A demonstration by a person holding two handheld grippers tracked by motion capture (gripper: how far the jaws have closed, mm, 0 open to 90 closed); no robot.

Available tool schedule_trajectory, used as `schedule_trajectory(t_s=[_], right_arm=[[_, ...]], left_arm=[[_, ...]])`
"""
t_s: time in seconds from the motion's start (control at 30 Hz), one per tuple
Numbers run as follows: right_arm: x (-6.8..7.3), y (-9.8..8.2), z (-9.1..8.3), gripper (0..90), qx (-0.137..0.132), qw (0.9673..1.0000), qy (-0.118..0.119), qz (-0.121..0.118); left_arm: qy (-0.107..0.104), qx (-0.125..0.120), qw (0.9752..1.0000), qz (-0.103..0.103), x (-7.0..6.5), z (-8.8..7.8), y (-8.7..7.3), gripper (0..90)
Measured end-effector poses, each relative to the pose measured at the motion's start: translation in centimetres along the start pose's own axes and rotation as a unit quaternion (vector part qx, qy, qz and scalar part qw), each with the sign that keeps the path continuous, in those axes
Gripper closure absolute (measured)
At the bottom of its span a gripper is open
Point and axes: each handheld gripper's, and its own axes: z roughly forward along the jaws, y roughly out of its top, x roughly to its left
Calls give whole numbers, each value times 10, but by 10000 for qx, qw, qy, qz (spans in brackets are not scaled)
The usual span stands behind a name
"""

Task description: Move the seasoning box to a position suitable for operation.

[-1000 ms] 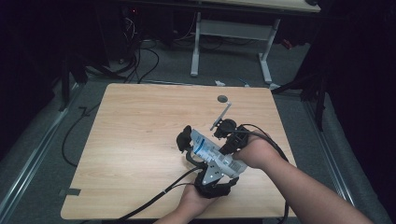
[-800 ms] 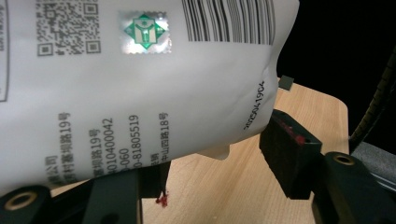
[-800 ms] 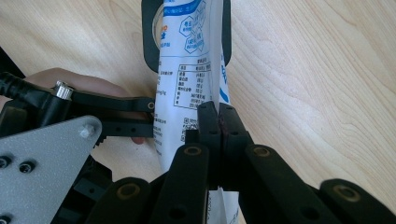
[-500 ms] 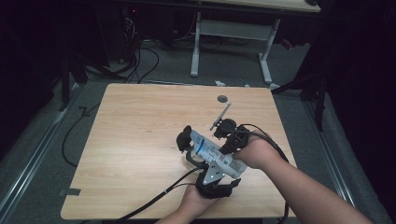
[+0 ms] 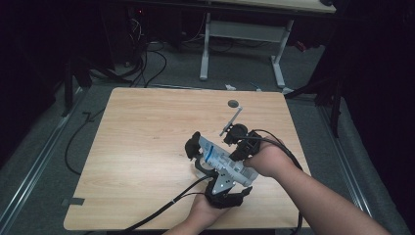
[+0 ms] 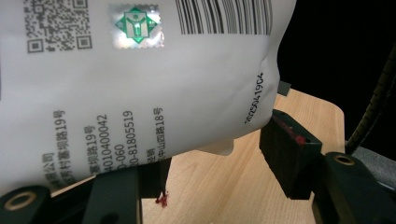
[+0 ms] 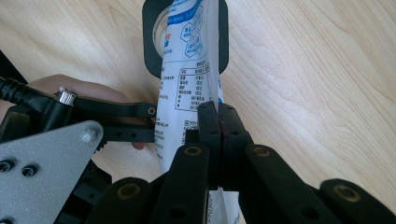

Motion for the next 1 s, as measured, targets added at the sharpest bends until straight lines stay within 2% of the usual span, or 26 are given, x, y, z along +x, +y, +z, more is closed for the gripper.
schedule_trajectory(t_s=[1.0], right_arm=[[1, 2, -2, 900, -69, 10000, 10, -4]], left_arm=[[141, 41, 9997, 198, 0, -3, 1, 466]])
